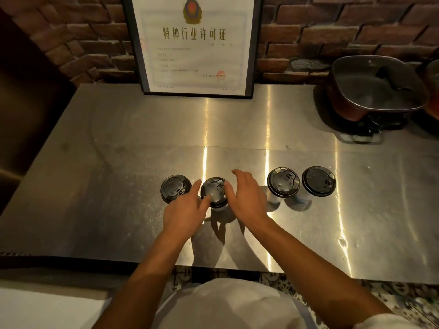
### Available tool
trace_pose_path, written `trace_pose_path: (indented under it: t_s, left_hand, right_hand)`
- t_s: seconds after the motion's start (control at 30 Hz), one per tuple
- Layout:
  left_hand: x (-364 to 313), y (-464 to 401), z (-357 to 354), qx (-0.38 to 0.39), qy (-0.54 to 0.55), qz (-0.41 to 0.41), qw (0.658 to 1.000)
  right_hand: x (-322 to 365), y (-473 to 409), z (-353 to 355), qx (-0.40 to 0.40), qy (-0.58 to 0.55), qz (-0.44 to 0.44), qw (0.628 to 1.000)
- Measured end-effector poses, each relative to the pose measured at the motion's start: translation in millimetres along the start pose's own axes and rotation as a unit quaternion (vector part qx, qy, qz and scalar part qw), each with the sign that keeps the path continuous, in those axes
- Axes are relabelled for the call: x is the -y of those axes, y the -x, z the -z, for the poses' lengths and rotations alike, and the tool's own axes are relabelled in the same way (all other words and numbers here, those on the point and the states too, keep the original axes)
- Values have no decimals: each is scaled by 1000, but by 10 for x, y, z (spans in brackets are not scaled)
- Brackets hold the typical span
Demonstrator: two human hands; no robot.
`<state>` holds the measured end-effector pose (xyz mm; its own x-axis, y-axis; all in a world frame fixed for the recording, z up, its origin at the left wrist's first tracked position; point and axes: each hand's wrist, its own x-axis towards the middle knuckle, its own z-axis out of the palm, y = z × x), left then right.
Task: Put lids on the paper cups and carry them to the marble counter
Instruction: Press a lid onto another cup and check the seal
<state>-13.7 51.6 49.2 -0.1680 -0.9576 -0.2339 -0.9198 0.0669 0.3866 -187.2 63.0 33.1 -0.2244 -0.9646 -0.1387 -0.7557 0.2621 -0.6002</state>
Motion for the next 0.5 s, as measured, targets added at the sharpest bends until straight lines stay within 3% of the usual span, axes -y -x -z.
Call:
trace_pose_path:
  t_s: [0.17,0.3,0.5]
  left_hand:
    - [-258,29,171,-115,33,-54,991]
    - [-552,-120,55,-59,40,-122,990]
    - [-1037,-362,-298,11,27,-154,988]
  right_hand:
    - [-148,-8,406,-86,41,77,992]
    - [-520,-78,659,-85,78,114,987]
    - [-1087,-214,943,-35,192,65,979]
